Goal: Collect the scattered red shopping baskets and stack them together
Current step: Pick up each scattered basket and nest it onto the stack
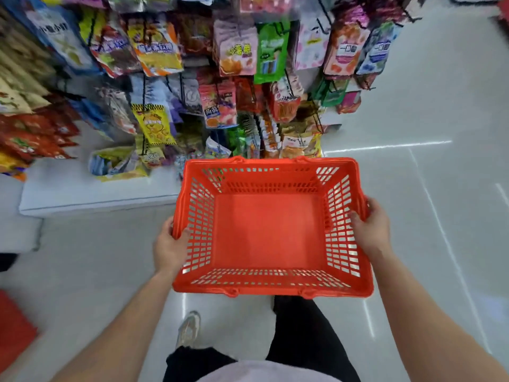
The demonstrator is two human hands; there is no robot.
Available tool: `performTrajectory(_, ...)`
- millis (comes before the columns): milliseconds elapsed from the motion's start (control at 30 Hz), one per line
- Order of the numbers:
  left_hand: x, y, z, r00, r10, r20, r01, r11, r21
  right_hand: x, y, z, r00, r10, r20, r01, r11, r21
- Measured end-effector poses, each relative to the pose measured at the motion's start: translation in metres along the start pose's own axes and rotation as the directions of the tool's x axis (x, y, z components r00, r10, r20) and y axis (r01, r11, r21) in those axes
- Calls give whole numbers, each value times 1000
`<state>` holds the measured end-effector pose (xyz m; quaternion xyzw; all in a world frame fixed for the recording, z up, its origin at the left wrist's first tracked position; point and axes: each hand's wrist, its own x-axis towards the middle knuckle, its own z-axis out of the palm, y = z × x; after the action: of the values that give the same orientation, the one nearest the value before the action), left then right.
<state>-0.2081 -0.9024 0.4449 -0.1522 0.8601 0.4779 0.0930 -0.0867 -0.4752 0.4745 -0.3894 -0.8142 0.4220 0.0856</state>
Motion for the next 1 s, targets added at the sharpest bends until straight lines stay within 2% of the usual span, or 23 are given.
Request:
performTrajectory(200, 1, 1, 88, 980, -145, -137, 142, 989, -32, 116, 34, 17, 986, -49, 157, 60, 996, -70)
performTrajectory(367, 12, -12, 134, 959, -227, -168, 227, 974, -22, 171, 61, 41, 976, -63, 207, 84, 992, -96)
performTrajectory(767, 71, -23, 168, 964, -170, -203, 182, 983, 40, 231, 89, 88, 957, -56, 284, 88, 991, -101)
performTrajectory(1000, 54, -12, 166, 970, -160, -183, 153, 987, -55, 232, 86, 67, 958, -116, 262, 140, 987, -75)
